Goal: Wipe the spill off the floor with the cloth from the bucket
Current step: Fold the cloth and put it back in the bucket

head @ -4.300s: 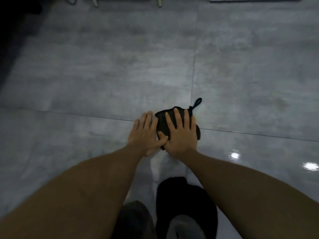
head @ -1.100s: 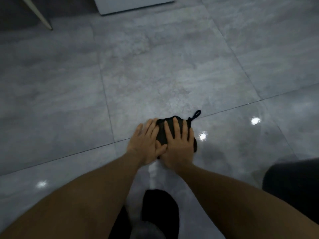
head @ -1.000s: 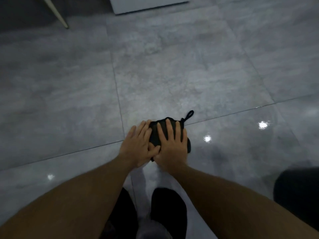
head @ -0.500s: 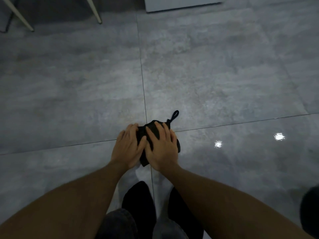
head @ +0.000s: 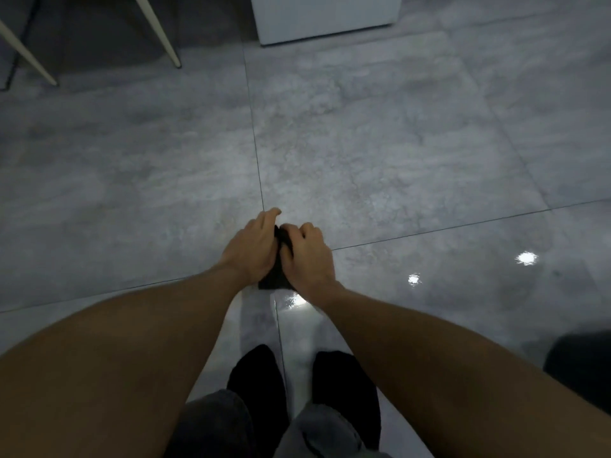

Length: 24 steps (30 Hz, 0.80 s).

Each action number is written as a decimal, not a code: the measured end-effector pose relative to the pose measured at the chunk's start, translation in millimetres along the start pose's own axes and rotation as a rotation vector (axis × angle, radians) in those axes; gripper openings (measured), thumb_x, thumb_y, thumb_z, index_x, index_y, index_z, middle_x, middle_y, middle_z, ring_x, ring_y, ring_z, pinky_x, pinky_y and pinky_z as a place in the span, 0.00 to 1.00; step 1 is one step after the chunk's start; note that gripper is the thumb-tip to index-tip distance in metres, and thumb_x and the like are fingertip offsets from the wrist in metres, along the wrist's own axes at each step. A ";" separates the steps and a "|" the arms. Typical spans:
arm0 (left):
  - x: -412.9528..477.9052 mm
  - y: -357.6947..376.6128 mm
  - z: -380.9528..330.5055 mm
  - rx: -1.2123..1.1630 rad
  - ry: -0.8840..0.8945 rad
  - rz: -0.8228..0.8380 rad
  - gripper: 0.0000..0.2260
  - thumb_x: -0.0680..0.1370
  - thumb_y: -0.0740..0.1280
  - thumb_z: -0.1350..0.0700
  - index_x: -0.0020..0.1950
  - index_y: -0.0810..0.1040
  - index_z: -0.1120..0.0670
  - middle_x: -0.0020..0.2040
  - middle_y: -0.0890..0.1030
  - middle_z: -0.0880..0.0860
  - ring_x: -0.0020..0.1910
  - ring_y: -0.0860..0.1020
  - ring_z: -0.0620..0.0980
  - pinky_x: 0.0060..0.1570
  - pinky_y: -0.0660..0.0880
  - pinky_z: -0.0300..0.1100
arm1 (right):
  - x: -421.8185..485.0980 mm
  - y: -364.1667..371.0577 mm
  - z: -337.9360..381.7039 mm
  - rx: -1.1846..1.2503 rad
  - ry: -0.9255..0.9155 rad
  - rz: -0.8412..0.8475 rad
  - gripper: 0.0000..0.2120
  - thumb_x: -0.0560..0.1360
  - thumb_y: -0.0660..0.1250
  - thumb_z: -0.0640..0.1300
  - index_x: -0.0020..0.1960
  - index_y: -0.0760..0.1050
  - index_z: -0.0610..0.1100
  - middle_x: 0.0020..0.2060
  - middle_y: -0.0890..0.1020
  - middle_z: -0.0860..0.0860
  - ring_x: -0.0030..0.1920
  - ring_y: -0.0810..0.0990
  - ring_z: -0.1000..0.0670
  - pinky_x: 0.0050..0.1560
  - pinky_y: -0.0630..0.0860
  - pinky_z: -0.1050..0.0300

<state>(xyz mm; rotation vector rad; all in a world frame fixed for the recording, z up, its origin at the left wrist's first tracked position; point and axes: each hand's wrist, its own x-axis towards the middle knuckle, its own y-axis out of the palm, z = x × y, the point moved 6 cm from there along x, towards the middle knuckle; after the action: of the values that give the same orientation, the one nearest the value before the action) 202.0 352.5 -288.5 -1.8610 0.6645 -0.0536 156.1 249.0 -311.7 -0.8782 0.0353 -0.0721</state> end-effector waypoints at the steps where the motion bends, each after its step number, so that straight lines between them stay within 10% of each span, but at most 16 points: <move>1: 5.8 -10.2 -11.6 0.007 0.030 0.009 0.24 0.82 0.58 0.58 0.78 0.58 0.59 0.71 0.69 0.62 0.65 0.72 0.62 0.62 0.71 0.59 | 1.8 -14.6 -1.6 0.024 -0.003 -0.039 0.14 0.81 0.64 0.43 0.65 0.76 0.42 0.51 0.77 0.42 0.50 0.76 0.43 0.42 0.74 0.49; 13: 31.2 -161.8 -274.0 0.420 0.339 0.090 0.28 0.84 0.50 0.43 0.81 0.46 0.52 0.81 0.58 0.55 0.72 0.69 0.61 0.68 0.67 0.56 | -23.9 -306.1 -19.3 -0.021 0.036 -0.419 0.13 0.83 0.61 0.52 0.65 0.75 0.50 0.46 0.83 0.46 0.44 0.81 0.43 0.44 0.78 0.48; 24: -26.4 -54.4 -489.8 0.331 0.453 0.208 0.35 0.82 0.47 0.35 0.81 0.36 0.50 0.81 0.56 0.61 0.75 0.65 0.63 0.70 0.64 0.58 | -189.5 -473.5 -164.8 0.015 0.661 -0.520 0.19 0.82 0.60 0.60 0.44 0.80 0.47 0.45 0.84 0.44 0.50 0.82 0.39 0.44 0.71 0.53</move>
<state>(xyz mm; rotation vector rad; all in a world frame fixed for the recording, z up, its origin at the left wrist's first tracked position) 33.7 -39.7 -40.6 -1.4592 1.0877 -0.4340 -65.8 -164.1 -52.1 -0.7993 0.4229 -0.8461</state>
